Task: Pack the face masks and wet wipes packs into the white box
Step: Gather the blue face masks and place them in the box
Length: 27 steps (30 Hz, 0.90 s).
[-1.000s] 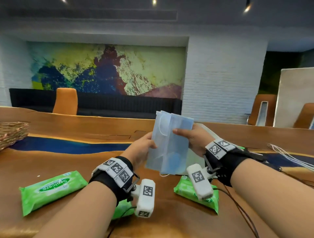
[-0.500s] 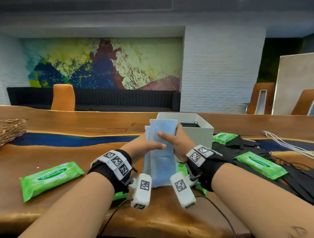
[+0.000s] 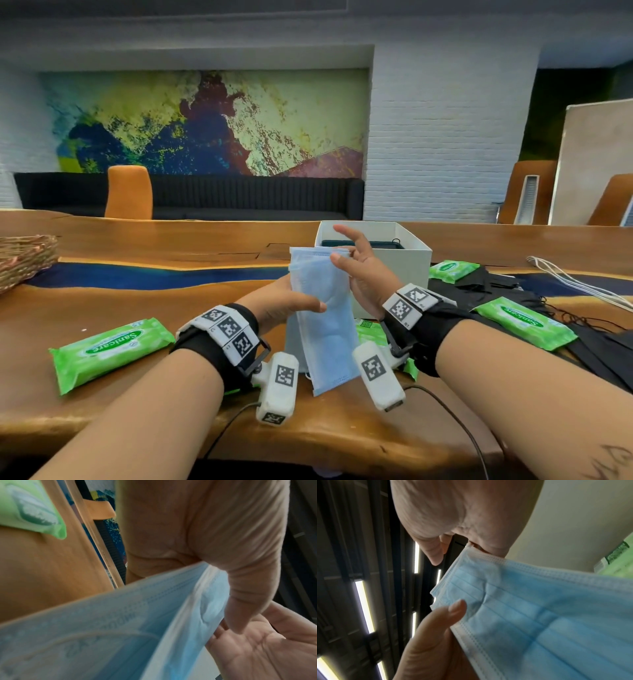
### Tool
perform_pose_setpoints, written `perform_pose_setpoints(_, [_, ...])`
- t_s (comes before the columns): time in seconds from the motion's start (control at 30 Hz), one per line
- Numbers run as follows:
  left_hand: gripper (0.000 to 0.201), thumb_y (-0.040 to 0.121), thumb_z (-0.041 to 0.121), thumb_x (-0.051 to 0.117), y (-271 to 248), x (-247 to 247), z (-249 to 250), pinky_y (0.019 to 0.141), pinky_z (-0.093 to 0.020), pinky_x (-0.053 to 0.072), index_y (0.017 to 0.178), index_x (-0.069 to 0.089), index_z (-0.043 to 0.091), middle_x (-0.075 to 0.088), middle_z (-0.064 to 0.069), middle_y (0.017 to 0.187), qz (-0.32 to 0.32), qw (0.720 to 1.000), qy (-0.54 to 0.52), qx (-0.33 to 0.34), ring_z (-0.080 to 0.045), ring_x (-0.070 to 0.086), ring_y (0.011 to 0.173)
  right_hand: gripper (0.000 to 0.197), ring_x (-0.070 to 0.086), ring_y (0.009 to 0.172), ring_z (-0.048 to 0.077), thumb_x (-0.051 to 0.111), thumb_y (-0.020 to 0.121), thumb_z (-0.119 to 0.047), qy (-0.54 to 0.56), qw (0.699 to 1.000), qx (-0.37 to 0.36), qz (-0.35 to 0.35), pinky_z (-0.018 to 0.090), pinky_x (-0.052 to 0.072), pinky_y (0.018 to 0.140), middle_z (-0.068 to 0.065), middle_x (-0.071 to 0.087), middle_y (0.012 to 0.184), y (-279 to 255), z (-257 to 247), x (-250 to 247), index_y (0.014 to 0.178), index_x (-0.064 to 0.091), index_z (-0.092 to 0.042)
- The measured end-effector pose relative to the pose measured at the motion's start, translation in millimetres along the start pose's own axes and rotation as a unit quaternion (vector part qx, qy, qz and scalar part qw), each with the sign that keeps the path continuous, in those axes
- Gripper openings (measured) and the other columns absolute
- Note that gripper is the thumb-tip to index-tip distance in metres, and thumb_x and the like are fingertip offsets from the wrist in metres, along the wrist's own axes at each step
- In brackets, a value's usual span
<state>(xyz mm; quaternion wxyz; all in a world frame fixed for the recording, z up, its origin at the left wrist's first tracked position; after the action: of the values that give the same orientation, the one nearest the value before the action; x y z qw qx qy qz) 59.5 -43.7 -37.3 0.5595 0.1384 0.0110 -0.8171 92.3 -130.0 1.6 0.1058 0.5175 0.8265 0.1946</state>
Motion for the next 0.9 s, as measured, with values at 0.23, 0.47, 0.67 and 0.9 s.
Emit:
perform_pose_setpoints(0.23, [0.052,0.069,0.016,0.070,5.3,-6.5,-2.3,0.098,-0.044,0.048,0.119,0.056,0.024,0.069,-0.009,0.113,0.085,0.994,-0.061,0.030,-0.027,0.064,0.108,0.043,0.053,0.102,0.032,0.050,0.091,0.004,0.028,0.999,0.032,0.023,0.043,0.052,0.084,0.025,0.040,0.130,3.0,8.3,12.2,0.111,0.041,-0.032])
perform_pose_setpoints(0.47, [0.054,0.070,0.025,0.072,5.6,-23.1,-2.8,0.099,-0.048,0.047,0.122,0.059,0.018,0.069,-0.010,0.114,0.123,0.991,-0.049,0.033,-0.027,0.064,0.107,0.036,0.052,0.091,0.021,0.052,0.089,0.004,-0.149,0.988,-0.018,0.027,0.033,0.048,0.084,0.011,0.051,0.105,2.6,-9.5,-3.1,0.101,0.049,-0.030])
perform_pose_setpoints(0.67, [0.053,0.068,0.021,0.073,2.2,-3.1,-35.0,0.095,-0.035,0.048,0.119,0.058,0.024,0.070,0.000,0.113,0.049,0.998,0.021,-0.032,-0.017,0.064,0.107,0.053,0.053,0.110,0.020,0.056,0.090,-0.007,-0.292,0.957,0.006,-0.003,0.033,0.049,0.095,0.008,0.044,0.130,-2.1,-4.7,-7.0,0.134,0.033,-0.025])
perform_pose_setpoints(0.9, [0.039,0.089,0.008,0.062,9.3,-3.1,-43.4,0.103,-0.044,0.045,0.127,0.054,0.014,0.064,-0.009,0.121,0.048,0.994,0.044,-0.090,-0.025,0.060,0.113,0.037,0.050,0.103,0.014,0.053,0.095,-0.016,-0.470,0.883,-0.007,-0.015,0.020,0.039,0.087,0.001,0.051,0.117,-2.4,-26.8,-5.1,0.131,0.047,-0.013])
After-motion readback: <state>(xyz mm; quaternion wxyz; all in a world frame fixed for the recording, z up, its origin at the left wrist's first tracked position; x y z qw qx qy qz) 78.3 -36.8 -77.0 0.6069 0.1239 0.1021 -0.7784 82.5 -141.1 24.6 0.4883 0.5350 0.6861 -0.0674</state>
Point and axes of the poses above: each hand's wrist, its own y-axis towards the middle knuckle, its own x-axis out of the palm, z = x × y, the point moved 10 cm from there along y, towards the middle knuckle
